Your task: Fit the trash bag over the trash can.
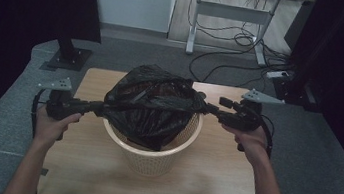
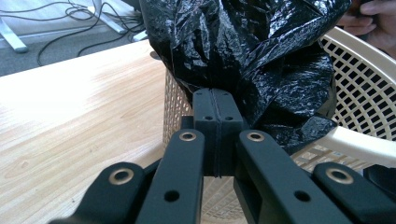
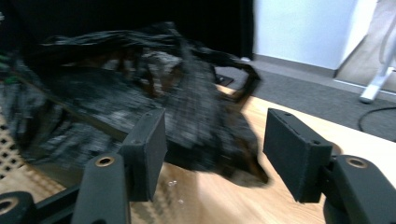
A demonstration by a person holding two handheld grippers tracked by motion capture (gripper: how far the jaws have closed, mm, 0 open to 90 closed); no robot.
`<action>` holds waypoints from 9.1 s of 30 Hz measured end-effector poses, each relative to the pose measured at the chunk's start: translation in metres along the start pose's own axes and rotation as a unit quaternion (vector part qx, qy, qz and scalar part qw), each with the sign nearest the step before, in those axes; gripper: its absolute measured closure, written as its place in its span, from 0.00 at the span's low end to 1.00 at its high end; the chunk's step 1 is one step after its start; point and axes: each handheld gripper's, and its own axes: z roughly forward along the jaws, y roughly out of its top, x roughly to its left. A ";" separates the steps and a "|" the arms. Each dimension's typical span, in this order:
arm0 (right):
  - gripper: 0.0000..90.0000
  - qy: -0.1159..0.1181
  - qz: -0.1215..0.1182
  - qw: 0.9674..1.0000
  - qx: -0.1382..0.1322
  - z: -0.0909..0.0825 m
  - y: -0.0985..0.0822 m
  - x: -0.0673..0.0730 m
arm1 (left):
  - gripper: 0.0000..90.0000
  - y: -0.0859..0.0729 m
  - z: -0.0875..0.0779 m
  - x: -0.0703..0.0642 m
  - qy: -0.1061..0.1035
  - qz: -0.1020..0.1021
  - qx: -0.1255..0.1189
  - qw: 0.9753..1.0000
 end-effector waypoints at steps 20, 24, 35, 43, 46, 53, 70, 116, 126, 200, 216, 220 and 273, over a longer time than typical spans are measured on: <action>0.98 0.024 -0.039 0.999 0.008 0.007 0.004 0.031 | 0.99 -0.001 -0.013 -0.008 -0.006 0.014 -0.006 1.000; 0.98 0.052 -0.051 0.997 -0.004 -0.018 -0.008 0.041 | 0.99 -0.005 -0.016 -0.013 -0.012 0.024 -0.007 1.000; 0.98 0.097 -0.070 0.992 -0.024 -0.055 -0.052 0.065 | 0.99 -0.011 -0.028 -0.029 -0.026 0.045 -0.015 0.999; 0.98 0.130 -0.076 0.989 -0.010 -0.052 -0.082 0.073 | 0.99 -0.019 -0.027 -0.031 -0.035 0.044 -0.015 0.998; 0.98 0.137 -0.080 0.987 0.002 -0.048 -0.089 0.077 | 0.99 -0.020 -0.026 -0.031 -0.039 0.044 -0.017 0.998; 0.99 0.149 -0.115 0.982 0.030 -0.036 -0.102 0.092 | 0.99 -0.024 -0.027 -0.034 -0.049 0.047 -0.020 0.997; 0.99 0.161 -0.127 0.975 0.089 0.005 -0.133 0.105 | 0.99 -0.032 -0.025 -0.036 -0.067 0.055 -0.011 0.996; 0.93 0.118 -0.082 0.978 0.152 0.051 -0.174 0.084 | 0.93 -0.027 -0.024 -0.034 -0.019 0.050 -0.004 0.999; 0.88 0.116 -0.085 0.979 0.146 0.047 -0.175 0.085 | 0.63 -0.007 -0.024 -0.039 -0.028 0.051 -0.021 0.998; 0.41 0.005 -0.121 0.992 0.017 0.022 0.002 0.027 | 0.99 0.010 -0.011 -0.054 0.000 0.097 0.011 0.995; 0.90 0.007 -0.080 0.997 0.007 0.043 0.005 0.008 | 1.00 0.019 -0.012 -0.037 0.001 0.079 -0.012 0.997; 0.94 -0.002 -0.086 0.996 0.005 0.045 0.006 0.008 | 1.00 0.021 -0.010 -0.029 0.004 0.074 -0.012 0.997; 0.99 -0.018 -0.044 0.997 0.064 0.112 -0.032 -0.017 | 1.00 0.020 0.061 0.037 0.046 -0.024 0.026 0.998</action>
